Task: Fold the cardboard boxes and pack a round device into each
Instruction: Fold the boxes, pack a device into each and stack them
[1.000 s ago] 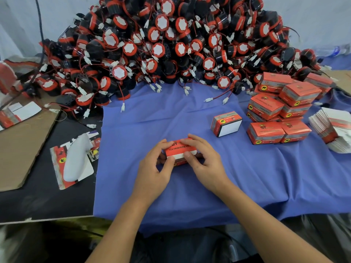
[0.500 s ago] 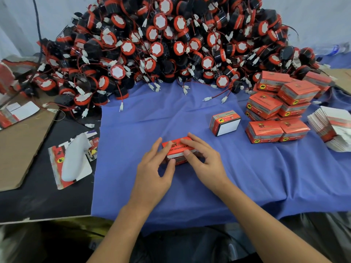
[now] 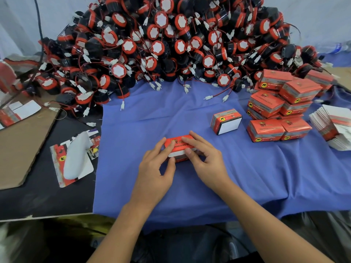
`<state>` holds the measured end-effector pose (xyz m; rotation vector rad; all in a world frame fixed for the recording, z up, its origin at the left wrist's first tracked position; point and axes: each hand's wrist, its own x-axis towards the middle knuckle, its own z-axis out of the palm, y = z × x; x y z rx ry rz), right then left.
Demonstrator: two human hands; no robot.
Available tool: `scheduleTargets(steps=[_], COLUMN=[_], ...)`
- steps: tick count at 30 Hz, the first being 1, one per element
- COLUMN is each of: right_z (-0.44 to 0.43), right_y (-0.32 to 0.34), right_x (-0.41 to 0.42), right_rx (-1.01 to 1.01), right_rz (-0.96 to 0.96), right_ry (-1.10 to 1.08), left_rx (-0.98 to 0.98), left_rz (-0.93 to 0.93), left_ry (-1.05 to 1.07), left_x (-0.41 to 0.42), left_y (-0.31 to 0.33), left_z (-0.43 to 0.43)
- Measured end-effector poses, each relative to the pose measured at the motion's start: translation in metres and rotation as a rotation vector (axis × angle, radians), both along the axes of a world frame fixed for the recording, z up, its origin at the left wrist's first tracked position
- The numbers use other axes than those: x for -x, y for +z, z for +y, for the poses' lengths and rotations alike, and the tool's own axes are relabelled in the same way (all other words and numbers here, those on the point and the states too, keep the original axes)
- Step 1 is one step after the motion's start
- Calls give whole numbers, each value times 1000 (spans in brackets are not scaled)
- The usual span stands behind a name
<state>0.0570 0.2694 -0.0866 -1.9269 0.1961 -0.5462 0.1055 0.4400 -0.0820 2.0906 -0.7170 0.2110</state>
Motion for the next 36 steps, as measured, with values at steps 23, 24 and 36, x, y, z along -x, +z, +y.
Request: scheduleTargets(steps=[23, 24, 36], right_z=[-1, 0, -4], right_y=[-7, -6, 4], right_x=[0, 1, 19], right_rx=[74, 101, 820], right_rz=[-25, -18, 170], right_ry=[-17, -16, 51], left_rx=[-331, -378, -719], left_rz=[-113, -120, -261], left_ry=[-18, -22, -52], left_x=[4, 5, 18], left_y=[-1, 1, 18], left_z=[4, 5, -5])
